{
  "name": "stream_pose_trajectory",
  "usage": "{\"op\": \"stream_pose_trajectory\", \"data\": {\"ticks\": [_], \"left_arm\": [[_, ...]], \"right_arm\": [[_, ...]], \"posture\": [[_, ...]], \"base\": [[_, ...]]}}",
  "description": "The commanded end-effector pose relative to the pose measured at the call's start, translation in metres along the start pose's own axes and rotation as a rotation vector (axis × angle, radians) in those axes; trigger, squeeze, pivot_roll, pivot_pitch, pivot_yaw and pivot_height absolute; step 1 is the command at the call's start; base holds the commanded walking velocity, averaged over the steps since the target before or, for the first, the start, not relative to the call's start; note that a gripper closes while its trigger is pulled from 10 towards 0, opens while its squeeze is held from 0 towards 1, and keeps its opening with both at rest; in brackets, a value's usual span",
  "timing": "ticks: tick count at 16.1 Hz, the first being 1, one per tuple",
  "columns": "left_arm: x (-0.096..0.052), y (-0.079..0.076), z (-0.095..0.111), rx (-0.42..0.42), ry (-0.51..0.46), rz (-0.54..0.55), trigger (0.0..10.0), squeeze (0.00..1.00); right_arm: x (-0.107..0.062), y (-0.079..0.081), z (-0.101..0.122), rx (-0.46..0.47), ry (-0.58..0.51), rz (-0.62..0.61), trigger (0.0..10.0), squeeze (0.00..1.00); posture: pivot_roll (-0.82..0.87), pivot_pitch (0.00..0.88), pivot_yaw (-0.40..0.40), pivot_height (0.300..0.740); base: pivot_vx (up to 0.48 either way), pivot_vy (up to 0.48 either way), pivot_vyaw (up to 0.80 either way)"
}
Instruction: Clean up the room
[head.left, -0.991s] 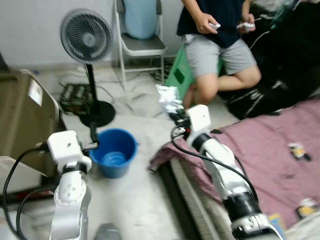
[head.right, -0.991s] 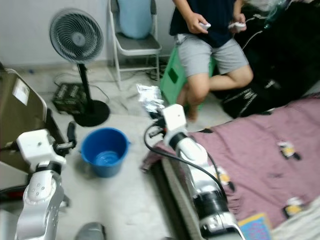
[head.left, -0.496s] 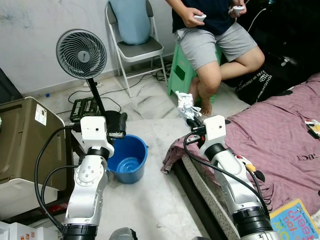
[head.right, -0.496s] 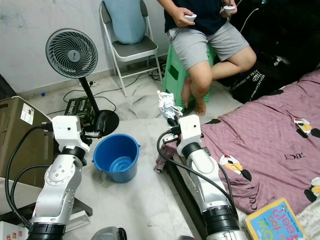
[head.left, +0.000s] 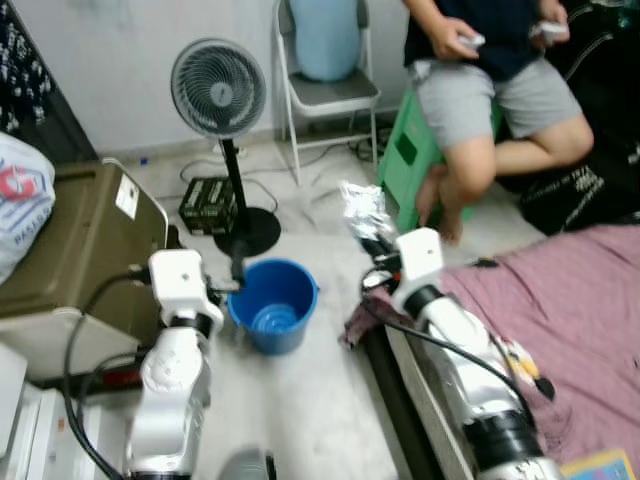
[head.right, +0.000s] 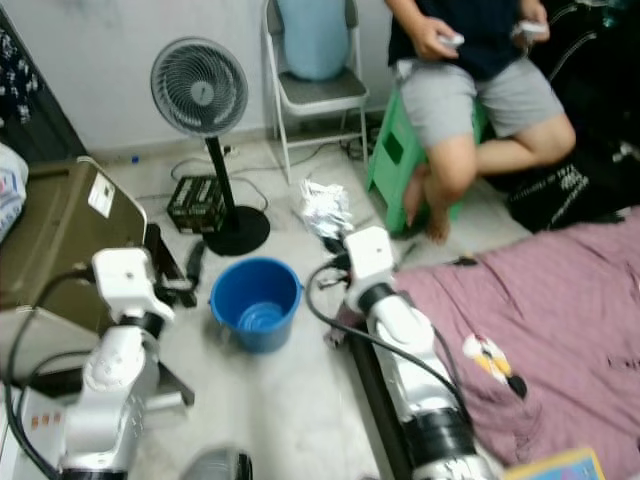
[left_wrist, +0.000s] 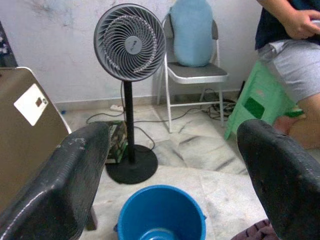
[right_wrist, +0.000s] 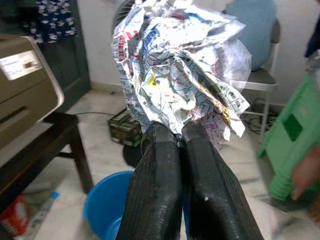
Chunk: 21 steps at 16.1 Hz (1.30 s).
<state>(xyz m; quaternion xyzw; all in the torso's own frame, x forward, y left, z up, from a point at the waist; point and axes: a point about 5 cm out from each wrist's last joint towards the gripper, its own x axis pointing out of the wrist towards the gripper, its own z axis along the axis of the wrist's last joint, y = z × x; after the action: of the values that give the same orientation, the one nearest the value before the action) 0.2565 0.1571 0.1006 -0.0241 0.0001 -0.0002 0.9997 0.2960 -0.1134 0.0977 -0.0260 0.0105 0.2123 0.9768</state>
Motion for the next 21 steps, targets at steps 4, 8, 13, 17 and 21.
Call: {"op": "stream_pose_trajectory", "data": {"ticks": [4, 8, 13, 17, 21], "left_arm": [[-0.0024, 0.0001, 0.0024, -0.015, -0.018, -0.015, 10.0, 0.0], [-0.0026, -0.0023, 0.0025, -0.023, -0.023, -0.022, 10.0, 0.0], [-0.0021, -0.0023, 0.0025, -0.024, -0.028, -0.017, 10.0, 0.0], [-0.0018, -0.0006, 0.0007, -0.018, -0.019, 0.014, 10.0, 0.0], [-0.0013, -0.0007, 0.0011, -0.016, -0.026, 0.022, 10.0, 0.0]], "right_arm": [[-0.0012, 0.0009, 0.0001, 0.007, 0.008, 0.013, 10.0, 0.0], [-0.0018, -0.0001, 0.0001, 0.0, 0.012, 0.021, 10.0, 0.0], [-0.0001, 0.0, 0.0006, -0.011, 0.016, 0.038, 10.0, 0.0], [0.0013, 0.0005, 0.0009, -0.022, 0.017, 0.054, 10.0, 0.0], [0.0022, 0.0016, 0.0022, -0.041, 0.008, 0.071, 10.0, 0.0]], "posture": [[-0.09, 0.0, -0.004, 0.74], [-0.08, 0.0, -0.011, 0.74], [-0.08, 0.0, -0.02, 0.74], [-0.07, 0.0, -0.031, 0.74], [-0.07, 0.0, -0.037, 0.74]], "base": [[0.211, 0.0, 0.0], [0.335, 0.0, 0.0], [0.382, 0.0, 0.0], [0.176, 0.0, 0.0], [0.0, 0.0, 0.6]]}}
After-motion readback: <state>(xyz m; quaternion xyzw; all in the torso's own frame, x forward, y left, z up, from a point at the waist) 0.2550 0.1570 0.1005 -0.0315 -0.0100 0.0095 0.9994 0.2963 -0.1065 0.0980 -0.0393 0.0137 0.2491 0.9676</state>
